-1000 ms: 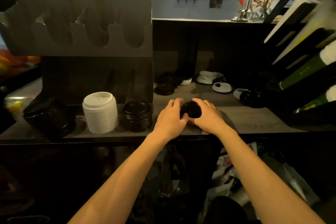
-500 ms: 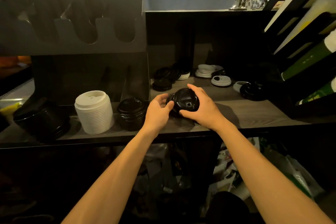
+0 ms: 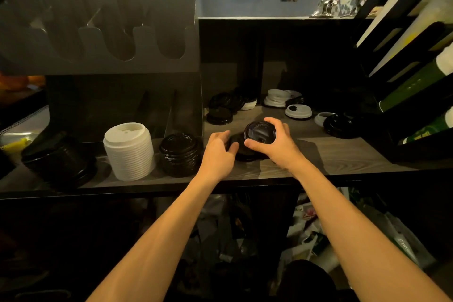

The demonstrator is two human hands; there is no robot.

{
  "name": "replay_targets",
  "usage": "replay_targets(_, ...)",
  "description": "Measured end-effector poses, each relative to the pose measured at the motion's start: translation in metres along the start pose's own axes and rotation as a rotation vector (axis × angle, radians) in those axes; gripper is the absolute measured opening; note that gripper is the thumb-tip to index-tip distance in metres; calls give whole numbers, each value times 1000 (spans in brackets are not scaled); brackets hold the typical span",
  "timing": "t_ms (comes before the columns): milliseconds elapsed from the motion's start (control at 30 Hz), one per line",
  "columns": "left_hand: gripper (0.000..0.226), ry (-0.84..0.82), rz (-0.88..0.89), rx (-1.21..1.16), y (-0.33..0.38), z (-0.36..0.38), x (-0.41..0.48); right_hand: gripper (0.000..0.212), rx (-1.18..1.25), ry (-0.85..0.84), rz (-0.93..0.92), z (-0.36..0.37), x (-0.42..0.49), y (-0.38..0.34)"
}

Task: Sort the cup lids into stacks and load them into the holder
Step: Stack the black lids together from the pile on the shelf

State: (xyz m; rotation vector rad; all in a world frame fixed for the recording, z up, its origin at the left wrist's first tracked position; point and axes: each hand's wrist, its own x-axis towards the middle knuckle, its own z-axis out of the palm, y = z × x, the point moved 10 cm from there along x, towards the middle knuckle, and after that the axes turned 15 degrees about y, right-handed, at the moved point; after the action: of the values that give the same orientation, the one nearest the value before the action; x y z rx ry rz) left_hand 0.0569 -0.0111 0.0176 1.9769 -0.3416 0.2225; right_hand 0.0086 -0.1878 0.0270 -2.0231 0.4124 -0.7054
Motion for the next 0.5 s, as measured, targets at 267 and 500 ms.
replay_targets(267,47,-32,149,-42,30,-1,-19,24,388,152,120,8,-12,-20)
replay_targets(500,51,160,159,-204,44,-75,-20,17,519,79,106,41,-28,-55)
